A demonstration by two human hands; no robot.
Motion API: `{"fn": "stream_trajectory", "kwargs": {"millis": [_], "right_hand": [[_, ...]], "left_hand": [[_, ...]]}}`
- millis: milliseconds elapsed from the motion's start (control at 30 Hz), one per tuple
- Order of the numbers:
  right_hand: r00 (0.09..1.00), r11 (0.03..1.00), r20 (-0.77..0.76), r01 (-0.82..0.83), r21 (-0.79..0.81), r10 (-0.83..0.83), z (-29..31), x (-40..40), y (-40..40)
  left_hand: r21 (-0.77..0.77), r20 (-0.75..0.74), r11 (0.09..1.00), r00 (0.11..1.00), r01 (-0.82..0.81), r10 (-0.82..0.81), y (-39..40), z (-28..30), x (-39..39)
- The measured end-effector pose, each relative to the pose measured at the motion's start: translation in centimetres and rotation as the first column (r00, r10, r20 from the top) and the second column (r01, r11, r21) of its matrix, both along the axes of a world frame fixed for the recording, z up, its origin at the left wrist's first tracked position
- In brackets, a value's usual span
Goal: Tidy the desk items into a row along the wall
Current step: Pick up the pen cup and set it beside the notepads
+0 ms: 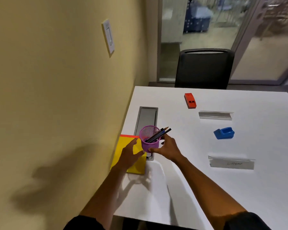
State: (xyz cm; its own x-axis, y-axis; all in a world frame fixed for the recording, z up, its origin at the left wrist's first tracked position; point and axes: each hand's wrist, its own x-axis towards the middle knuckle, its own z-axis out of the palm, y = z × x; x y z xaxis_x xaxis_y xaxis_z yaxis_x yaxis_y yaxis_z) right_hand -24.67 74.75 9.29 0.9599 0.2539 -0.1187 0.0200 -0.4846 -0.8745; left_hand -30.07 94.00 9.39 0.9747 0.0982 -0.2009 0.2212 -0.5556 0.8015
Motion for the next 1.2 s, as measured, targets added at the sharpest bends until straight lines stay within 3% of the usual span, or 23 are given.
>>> {"fn": "stream_trajectory", "kwargs": {"millis": [267, 433, 900, 1200], "right_hand": [[0.997, 0.997, -0.029, 0.071, -0.011, -0.072, -2.9, 7.3, 5.7], [0.997, 0.997, -0.037, 0.075, 0.005, -0.074, -5.0, 11.1, 9.3], [0.995, 0.995, -0.042, 0.095, 0.038, -0.093, -10.4, 15.9, 14.9], [0.995, 0.996, -0.053, 0.090, 0.002, -0.090, -12.0, 17.9, 16.9]], "left_hand": [[0.335, -0.098, 0.936, 0.992, 0.107, -0.079, 4.6, -5.3, 3.9], [0.487, -0.085, 0.867, 0.994, 0.103, -0.071, 5.8, -7.8, 5.4], [0.587, -0.111, 0.799, 0.991, 0.127, -0.076, 7.1, -11.6, 6.7], [0.557, -0.079, 0.824, 0.994, 0.107, -0.076, 7.3, -12.4, 6.8]]}}
